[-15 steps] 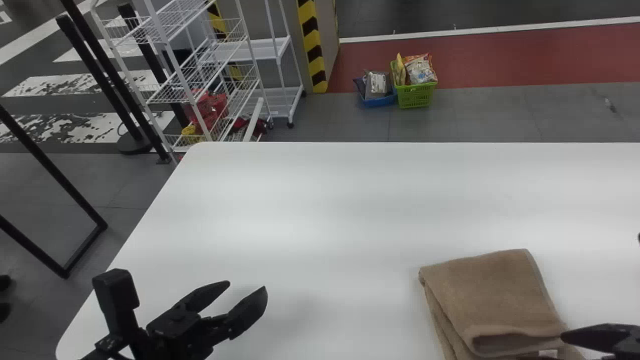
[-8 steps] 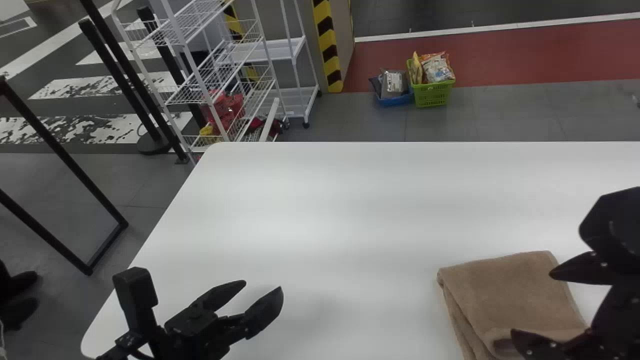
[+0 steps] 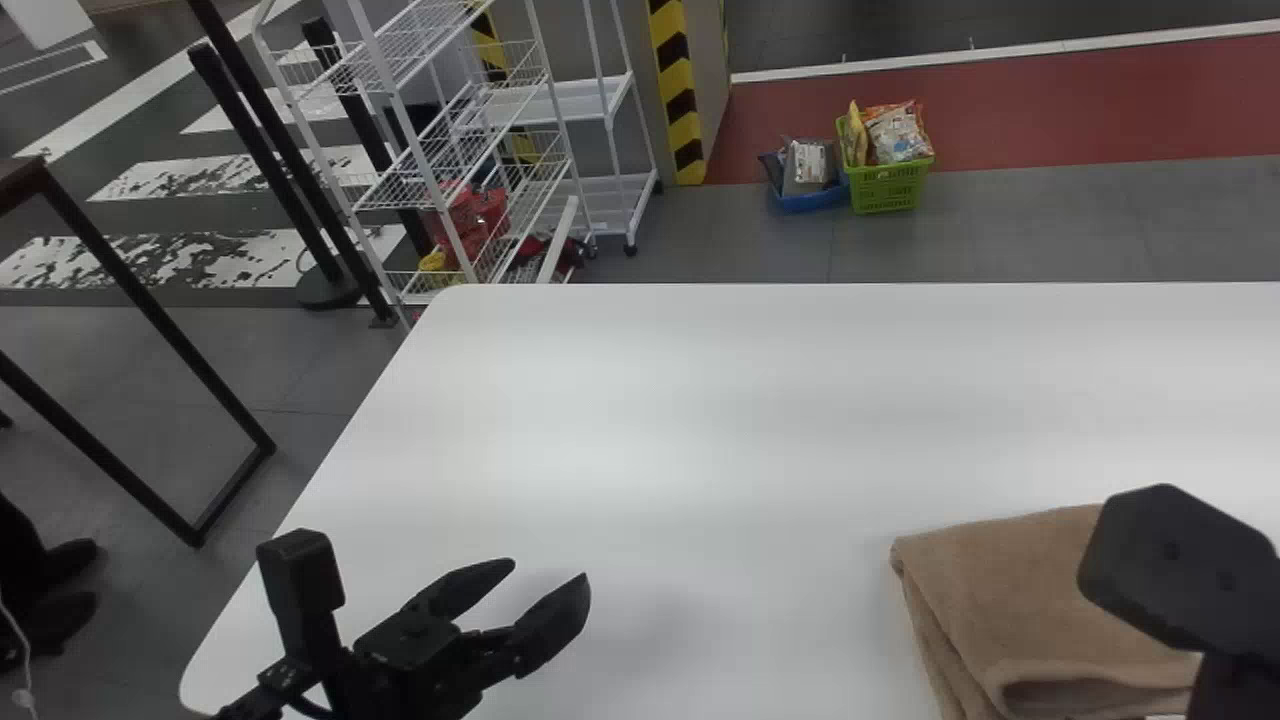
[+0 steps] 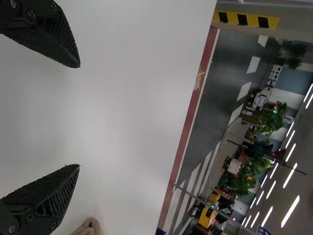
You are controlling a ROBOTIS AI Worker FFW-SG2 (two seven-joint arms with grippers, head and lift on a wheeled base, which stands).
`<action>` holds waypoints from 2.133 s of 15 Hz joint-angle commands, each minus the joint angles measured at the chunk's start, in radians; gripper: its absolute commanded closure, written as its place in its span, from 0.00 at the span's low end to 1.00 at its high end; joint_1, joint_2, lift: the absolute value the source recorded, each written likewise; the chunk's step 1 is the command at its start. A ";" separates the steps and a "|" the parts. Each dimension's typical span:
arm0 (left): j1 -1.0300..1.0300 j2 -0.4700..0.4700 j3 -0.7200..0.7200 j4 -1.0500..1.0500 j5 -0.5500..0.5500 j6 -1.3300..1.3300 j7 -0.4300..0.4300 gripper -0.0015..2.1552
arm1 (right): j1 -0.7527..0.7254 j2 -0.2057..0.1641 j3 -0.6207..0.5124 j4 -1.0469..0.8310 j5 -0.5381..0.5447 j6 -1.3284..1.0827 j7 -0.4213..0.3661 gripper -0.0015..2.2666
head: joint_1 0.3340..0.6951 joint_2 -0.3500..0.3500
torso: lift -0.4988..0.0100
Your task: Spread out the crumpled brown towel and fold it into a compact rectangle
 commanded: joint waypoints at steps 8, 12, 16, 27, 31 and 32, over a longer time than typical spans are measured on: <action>-0.002 -0.003 -0.004 0.012 -0.002 0.000 0.005 0.04 | 0.004 -0.034 -0.004 0.095 0.023 -0.009 0.005 0.13 | 1.00 0.87 | 0.73; -0.003 -0.003 0.001 0.017 -0.002 -0.003 0.004 0.04 | -0.038 -0.020 0.001 0.128 0.010 -0.009 0.005 0.14 | 1.00 0.85 | 0.73; -0.003 -0.003 0.001 0.021 -0.002 -0.003 0.002 0.04 | -0.053 -0.017 0.002 0.144 -0.001 -0.006 0.005 0.22 | 1.00 0.86 | 0.73; -0.002 -0.003 0.007 0.024 0.002 -0.009 -0.004 0.04 | -0.061 -0.005 0.029 0.179 0.000 -0.003 0.005 0.22 | 1.00 0.87 | 0.73; -0.002 -0.003 0.008 0.028 0.002 -0.009 -0.004 0.04 | -0.098 0.012 0.025 0.224 -0.003 -0.003 0.005 0.26 | 1.00 0.88 | 0.73; -0.002 -0.003 0.008 0.029 0.002 -0.009 -0.004 0.04 | -0.104 0.015 0.025 0.231 -0.009 -0.003 0.005 0.26 | 1.00 0.88 | 0.73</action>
